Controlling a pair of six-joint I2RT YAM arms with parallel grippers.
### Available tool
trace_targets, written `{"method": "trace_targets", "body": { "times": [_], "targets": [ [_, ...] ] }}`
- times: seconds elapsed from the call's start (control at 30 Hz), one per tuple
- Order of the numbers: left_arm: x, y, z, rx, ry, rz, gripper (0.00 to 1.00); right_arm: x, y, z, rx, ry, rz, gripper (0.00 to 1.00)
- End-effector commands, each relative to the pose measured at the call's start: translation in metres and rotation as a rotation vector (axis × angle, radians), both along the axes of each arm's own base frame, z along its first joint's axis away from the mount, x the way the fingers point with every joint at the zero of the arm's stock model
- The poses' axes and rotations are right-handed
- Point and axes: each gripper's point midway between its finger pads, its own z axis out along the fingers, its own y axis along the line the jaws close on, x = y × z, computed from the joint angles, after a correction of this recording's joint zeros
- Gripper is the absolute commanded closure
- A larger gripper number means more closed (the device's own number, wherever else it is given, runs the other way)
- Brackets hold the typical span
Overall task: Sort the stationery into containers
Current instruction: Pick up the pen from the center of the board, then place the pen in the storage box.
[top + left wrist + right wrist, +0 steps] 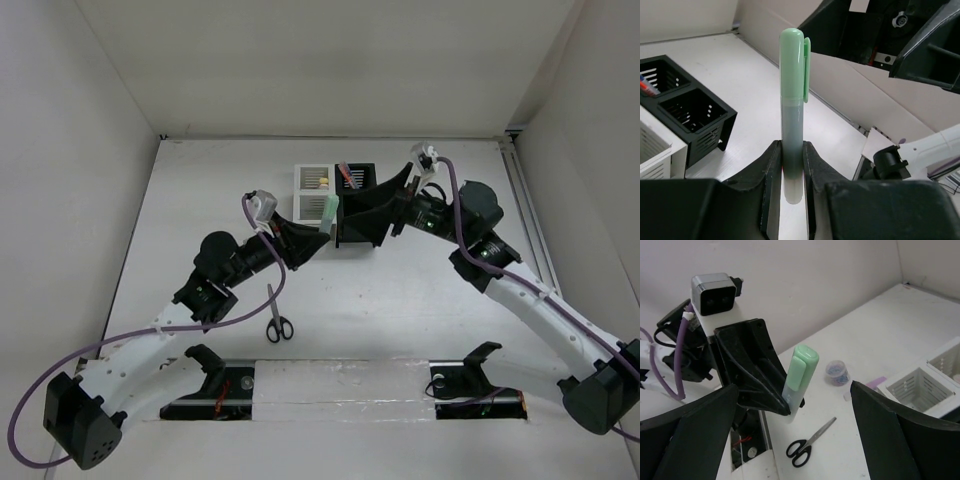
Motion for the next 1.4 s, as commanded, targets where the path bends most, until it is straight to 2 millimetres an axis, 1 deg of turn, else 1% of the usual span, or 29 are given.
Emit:
{"method": "trace_targets", "body": {
  "times": [0.0, 0.1, 0.13, 0.2, 0.23, 0.27, 0.3, 0.37, 0.43, 0.53, 0.57, 0.6, 0.73, 0.77, 0.8, 0.83, 0.9, 0.93, 1.0, 1.07, 1.1, 1.13, 1.17, 1.2, 1.23, 1.27, 1.3, 1.33, 1.37],
  "targets": [
    [-0.019, -0.004, 0.051, -0.086, -0.177, -0.094, 1.0, -0.014, 0.006, 0.028, 0.071, -0.1, 0.074, 0.0],
    [-0.024, -0.006, 0.049, -0.089, -0.174, -0.12, 1.0, -0.007, 0.014, 0.019, 0.067, -0.075, 0.096, 0.02],
    [-0.026, -0.006, 0.05, -0.092, -0.183, -0.133, 1.0, -0.016, 0.018, 0.026, 0.088, -0.11, 0.143, 0.02],
    [-0.028, -0.005, 0.05, -0.107, -0.185, -0.136, 1.0, -0.017, 0.024, 0.021, 0.101, -0.105, 0.187, 0.02],
    [-0.029, -0.005, 0.052, -0.117, -0.185, -0.138, 1.0, -0.023, 0.023, 0.031, 0.125, -0.15, 0.213, 0.02],
    [-0.029, -0.005, 0.052, -0.118, -0.185, -0.138, 1.0, -0.02, 0.025, 0.026, 0.125, -0.151, 0.213, 0.02],
    [-0.03, -0.006, 0.05, -0.118, -0.188, -0.147, 1.0, -0.025, 0.029, 0.026, 0.13, -0.149, 0.24, 0.02],
    [-0.032, -0.006, 0.05, -0.12, -0.182, -0.158, 1.0, -0.026, 0.029, 0.031, 0.15, -0.175, 0.254, 0.02],
    [-0.033, -0.006, 0.053, -0.127, -0.192, -0.158, 1.0, -0.024, 0.031, 0.03, 0.155, -0.172, 0.256, 0.06],
    [-0.032, -0.008, 0.045, -0.114, -0.177, -0.168, 1.0, -0.027, 0.033, 0.034, 0.173, -0.19, 0.268, 0.23],
    [-0.032, -0.008, 0.047, -0.12, -0.186, -0.168, 1.0, -0.028, 0.033, 0.036, 0.181, -0.189, 0.271, 0.29],
    [-0.031, -0.01, 0.04, -0.113, -0.161, -0.17, 1.0, -0.031, 0.032, 0.036, 0.187, -0.196, 0.282, 0.31],
    [-0.031, -0.01, 0.039, -0.118, -0.169, -0.17, 1.0, -0.036, 0.034, 0.037, 0.202, -0.2, 0.326, 0.45],
    [-0.031, -0.01, 0.039, -0.118, -0.169, -0.17, 1.0, -0.037, 0.035, 0.037, 0.208, -0.202, 0.338, 0.52],
    [-0.031, -0.01, 0.039, -0.118, -0.169, -0.17, 1.0, -0.039, 0.038, 0.037, 0.221, -0.184, 0.356, 0.67],
    [-0.031, -0.01, 0.039, -0.118, -0.169, -0.17, 1.0, -0.04, 0.038, 0.039, 0.227, -0.194, 0.357, 0.78],
    [-0.028, -0.011, 0.04, -0.115, -0.161, -0.161, 1.0, -0.038, 0.039, 0.036, 0.225, -0.177, 0.359, 0.91],
    [-0.028, -0.01, 0.04, -0.115, -0.161, -0.161, 1.0, -0.035, 0.041, 0.032, 0.22, -0.168, 0.358, 1.0],
    [-0.026, -0.01, 0.043, -0.118, -0.161, -0.149, 1.0, -0.035, 0.041, 0.032, 0.22, -0.168, 0.358, 1.0],
    [-0.017, -0.007, 0.048, -0.124, -0.148, -0.097, 1.0, -0.033, 0.043, 0.032, 0.217, -0.161, 0.358, 1.0],
    [-0.011, -0.005, 0.048, -0.12, -0.129, -0.061, 0.88, -0.031, 0.043, 0.035, 0.22, -0.159, 0.349, 1.0],
    [0.003, 0.003, 0.049, -0.118, -0.096, 0.028, 0.5, -0.027, 0.044, 0.033, 0.209, -0.177, 0.33, 1.0],
    [0.01, 0.007, 0.047, -0.11, -0.072, 0.077, 0.27, -0.022, 0.045, 0.029, 0.188, -0.159, 0.311, 1.0],
    [0.016, 0.013, 0.048, -0.109, -0.058, 0.124, 0.0, -0.015, 0.046, 0.037, 0.186, -0.177, 0.277, 1.0],
    [0.02, 0.018, 0.045, -0.088, -0.025, 0.166, 0.0, -0.009, 0.046, 0.037, 0.166, -0.215, 0.248, 1.0],
    [0.03, 0.031, 0.047, -0.099, 0.002, 0.258, 0.0, -0.003, 0.044, 0.041, 0.154, -0.234, 0.222, 1.0],
    [0.036, 0.036, 0.044, -0.101, 0.042, 0.308, 0.0, 0.006, 0.046, 0.037, 0.129, -0.218, 0.197, 1.0],
    [0.039, 0.045, 0.045, -0.112, 0.068, 0.354, 0.0, 0.014, 0.045, 0.048, 0.129, -0.247, 0.171, 1.0],
    [0.04, 0.054, 0.042, -0.101, 0.115, 0.403, 0.0, 0.026, 0.05, 0.041, 0.098, -0.261, 0.151, 1.0]
  ]
}}
